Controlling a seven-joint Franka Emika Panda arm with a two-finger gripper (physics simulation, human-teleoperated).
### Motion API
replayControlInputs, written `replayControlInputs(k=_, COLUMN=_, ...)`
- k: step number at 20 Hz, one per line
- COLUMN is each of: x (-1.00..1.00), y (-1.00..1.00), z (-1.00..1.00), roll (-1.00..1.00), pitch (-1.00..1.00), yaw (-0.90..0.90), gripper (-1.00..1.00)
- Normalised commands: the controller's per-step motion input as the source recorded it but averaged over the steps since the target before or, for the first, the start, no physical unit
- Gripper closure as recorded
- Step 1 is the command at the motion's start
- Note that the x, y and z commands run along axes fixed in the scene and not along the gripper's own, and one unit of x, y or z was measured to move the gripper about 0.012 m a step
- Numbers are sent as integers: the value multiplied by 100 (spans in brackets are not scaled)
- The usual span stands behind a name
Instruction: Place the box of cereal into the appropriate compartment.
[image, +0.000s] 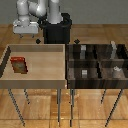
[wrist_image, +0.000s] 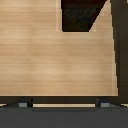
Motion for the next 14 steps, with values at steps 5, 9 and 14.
replayControlInputs(k=5, x=3, y=-60, z=0, roll=0, pitch=0, yaw=0, gripper=-100)
replayControlInputs(k=9, x=100, y=0, z=0, roll=0, pitch=0, yaw=0, gripper=-100)
replayControlInputs(k=14, x=100, y=0, z=0, roll=0, pitch=0, yaw=0, gripper=-100)
